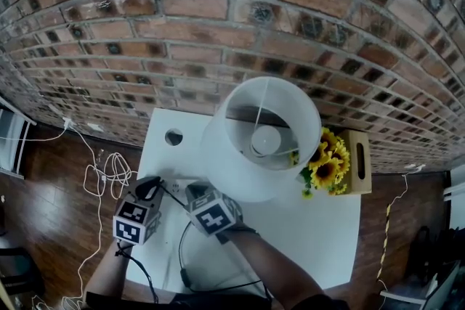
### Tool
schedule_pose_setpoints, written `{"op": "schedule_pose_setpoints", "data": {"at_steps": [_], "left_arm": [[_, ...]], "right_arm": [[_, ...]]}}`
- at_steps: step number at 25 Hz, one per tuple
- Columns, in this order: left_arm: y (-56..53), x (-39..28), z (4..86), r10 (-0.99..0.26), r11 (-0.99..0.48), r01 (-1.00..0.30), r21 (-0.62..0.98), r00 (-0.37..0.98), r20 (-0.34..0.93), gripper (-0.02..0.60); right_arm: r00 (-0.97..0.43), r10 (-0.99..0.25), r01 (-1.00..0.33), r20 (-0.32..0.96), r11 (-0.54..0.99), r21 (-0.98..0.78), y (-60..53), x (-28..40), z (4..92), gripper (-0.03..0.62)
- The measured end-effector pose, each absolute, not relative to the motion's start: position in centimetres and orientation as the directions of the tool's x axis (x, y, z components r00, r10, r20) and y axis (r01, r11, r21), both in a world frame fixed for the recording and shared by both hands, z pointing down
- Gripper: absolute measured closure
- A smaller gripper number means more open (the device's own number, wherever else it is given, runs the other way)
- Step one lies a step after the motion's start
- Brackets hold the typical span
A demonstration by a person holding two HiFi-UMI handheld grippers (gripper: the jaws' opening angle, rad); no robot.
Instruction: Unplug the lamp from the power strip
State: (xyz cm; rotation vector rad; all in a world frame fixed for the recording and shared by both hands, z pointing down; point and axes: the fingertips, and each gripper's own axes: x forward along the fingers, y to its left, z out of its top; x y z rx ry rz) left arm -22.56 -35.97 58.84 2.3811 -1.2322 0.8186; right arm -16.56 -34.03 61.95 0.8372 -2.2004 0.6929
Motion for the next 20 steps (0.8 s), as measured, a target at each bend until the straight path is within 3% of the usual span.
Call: {"op": "schedule_pose_setpoints", "data": {"at_steps": [20], "left_arm": [[-35.51,-22.38,58.60,-0.611,-0.584,-0.811,0.035,0.468,0.638,0.534]], "right_arm": [[-0.543,-0.357,-0.733,0.760,0.643,-0.222,-34.03,-16.03,62.21,0.592]]}}
